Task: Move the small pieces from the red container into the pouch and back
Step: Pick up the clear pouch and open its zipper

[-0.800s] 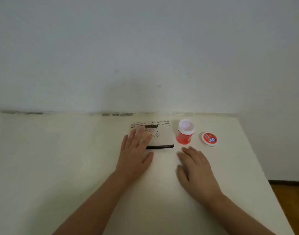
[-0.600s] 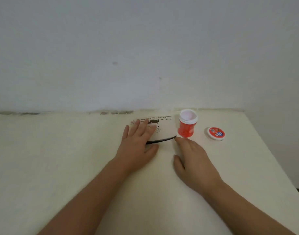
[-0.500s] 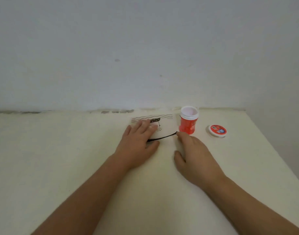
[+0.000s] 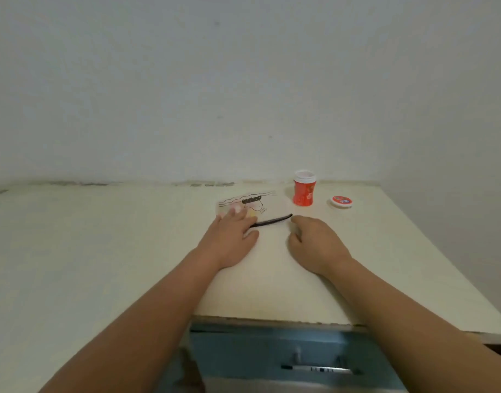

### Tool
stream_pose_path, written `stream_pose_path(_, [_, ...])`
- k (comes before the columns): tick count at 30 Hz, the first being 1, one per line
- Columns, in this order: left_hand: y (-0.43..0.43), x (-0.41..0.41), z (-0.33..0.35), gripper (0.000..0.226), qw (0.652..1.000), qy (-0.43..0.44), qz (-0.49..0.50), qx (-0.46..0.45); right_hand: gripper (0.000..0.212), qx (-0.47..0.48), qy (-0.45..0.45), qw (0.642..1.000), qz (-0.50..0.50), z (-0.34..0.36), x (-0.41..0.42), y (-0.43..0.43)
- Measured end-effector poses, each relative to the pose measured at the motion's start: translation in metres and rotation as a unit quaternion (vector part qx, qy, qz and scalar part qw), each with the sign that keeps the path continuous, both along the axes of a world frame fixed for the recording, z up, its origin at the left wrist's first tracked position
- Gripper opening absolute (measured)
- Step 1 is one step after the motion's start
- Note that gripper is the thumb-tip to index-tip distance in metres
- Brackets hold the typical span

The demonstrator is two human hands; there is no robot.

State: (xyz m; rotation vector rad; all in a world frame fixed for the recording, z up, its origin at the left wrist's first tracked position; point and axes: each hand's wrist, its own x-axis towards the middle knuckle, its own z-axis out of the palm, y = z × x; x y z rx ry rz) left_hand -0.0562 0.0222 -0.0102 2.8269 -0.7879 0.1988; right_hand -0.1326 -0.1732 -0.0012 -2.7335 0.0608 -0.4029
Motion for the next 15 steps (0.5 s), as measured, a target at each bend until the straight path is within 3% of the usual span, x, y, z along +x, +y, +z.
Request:
stream_pose_path(7, [0.037, -0.043, 0.005, 0.055, 0.988, 0.012, 0.114, -0.107, 0.047, 0.026, 0.016, 0.999, -0.013, 0.001, -0.046, 0.012])
stream_pose_path(11, [0.039, -0.044, 0.006, 0.054, 0.987, 0.024, 0.106, -0.118, 0.052, 0.02, -0.011, 1.0, -0.001, 0.001, -0.049, 0.014])
stream_pose_path(15, [0.035, -0.032, 0.008, 0.055, 0.99, 0.02, 0.083, -0.111, 0.052, -0.048, -0.071, 0.995, 0.044, 0.0, -0.039, 0.017])
